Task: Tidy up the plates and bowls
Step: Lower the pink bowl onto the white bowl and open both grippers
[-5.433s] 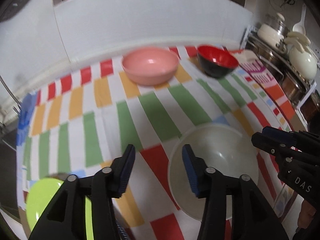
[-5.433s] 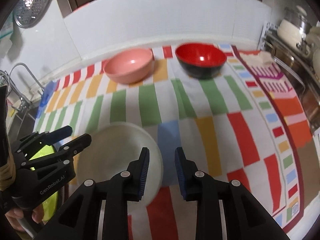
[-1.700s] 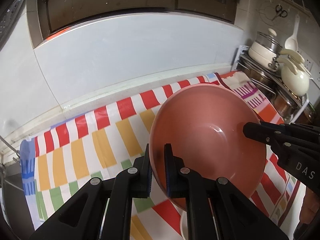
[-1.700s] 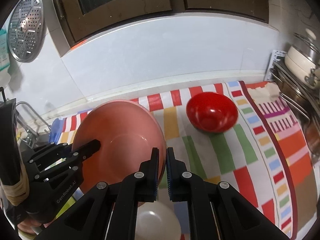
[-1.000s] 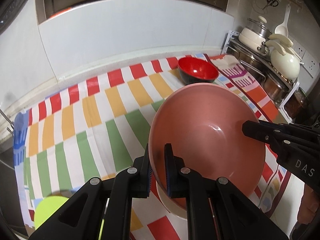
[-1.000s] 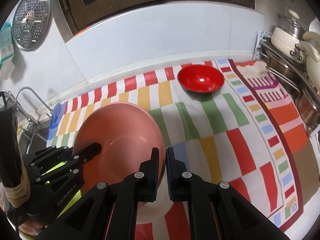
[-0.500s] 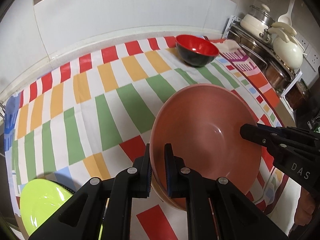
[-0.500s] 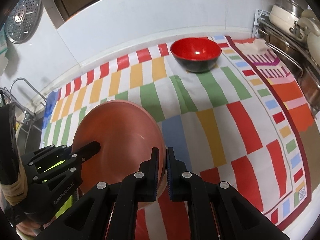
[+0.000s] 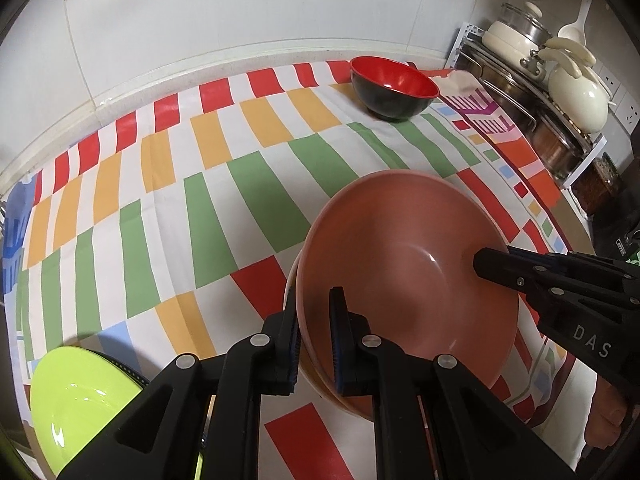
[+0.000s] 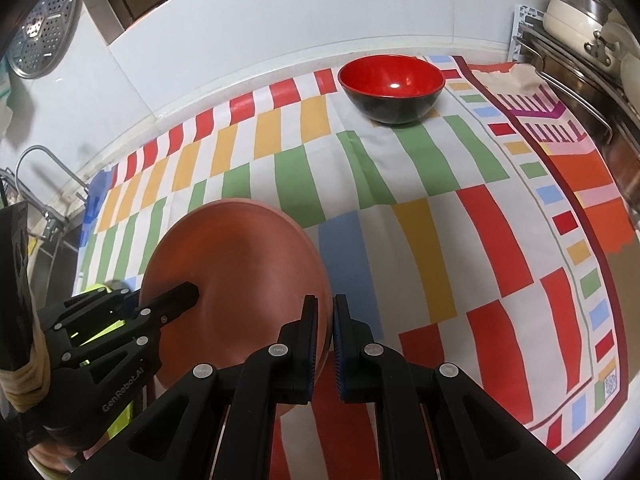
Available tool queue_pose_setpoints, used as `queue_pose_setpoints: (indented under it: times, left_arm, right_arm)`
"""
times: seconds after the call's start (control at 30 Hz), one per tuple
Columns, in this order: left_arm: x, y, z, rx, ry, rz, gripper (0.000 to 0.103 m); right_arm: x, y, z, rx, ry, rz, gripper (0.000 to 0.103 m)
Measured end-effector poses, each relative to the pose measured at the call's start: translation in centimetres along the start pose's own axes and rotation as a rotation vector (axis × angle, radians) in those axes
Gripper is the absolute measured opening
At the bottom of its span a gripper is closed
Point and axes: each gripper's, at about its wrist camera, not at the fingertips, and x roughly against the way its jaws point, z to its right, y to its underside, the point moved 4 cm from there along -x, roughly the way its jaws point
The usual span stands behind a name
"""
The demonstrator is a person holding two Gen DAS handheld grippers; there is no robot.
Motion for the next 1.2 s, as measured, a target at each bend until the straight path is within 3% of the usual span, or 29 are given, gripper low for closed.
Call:
queue_pose_setpoints:
  times: [0.1,0.23,0.33,0.5,0.63,0.77,0.9,1.2]
  left_arm:
    - [0.0,0.0,0.2,-0.002,0.014,-0.002,0.024]
    - [0.3,0.0,0.7,0.001,0.042,-0.005,0.046]
    - [0.6,0.1,1.2,-0.013,0.054,-0.006,0.056]
    - [1.4,0.1,1.5,-0.031,0.020,0.010,0.066]
    - [2.6,-0.2,1.4,-0.044,0.011,0.043,0.068]
    - [3.3,-0.4,1.0,-0.041,0.002,0.058,0.069]
    - [4.0,-0.7,0.5,-0.047,-0.023,0.081,0.072]
    - [5.1,-1.7,-0.2,-0.048,-0.072,0.127,0.072]
  right_arm:
    - [-0.2,0.0,0.1,-0.002,-0.010,-0.005,0.009]
    - [-0.4,0.3,0.1,0.001,-0.029,-0.013,0.009]
    - [-0.3,0.4,0.1,0.009,-0.026,-0.008,0.009]
    - [0.1,0.5,0.0,0.019,-0.038,0.002,0.010]
    - [0.7,0.5,-0.2,0.032,-0.031,0.026,0.024]
    - [1.5,0.4,-0.8,0.052,-0.035,0.047,0.024]
    - [2.5,0.1,-1.6,0.084,-0.018,0.080,0.032]
    - [3.6,-1.0,-2.1,0.101,-0.002,0.119,0.032]
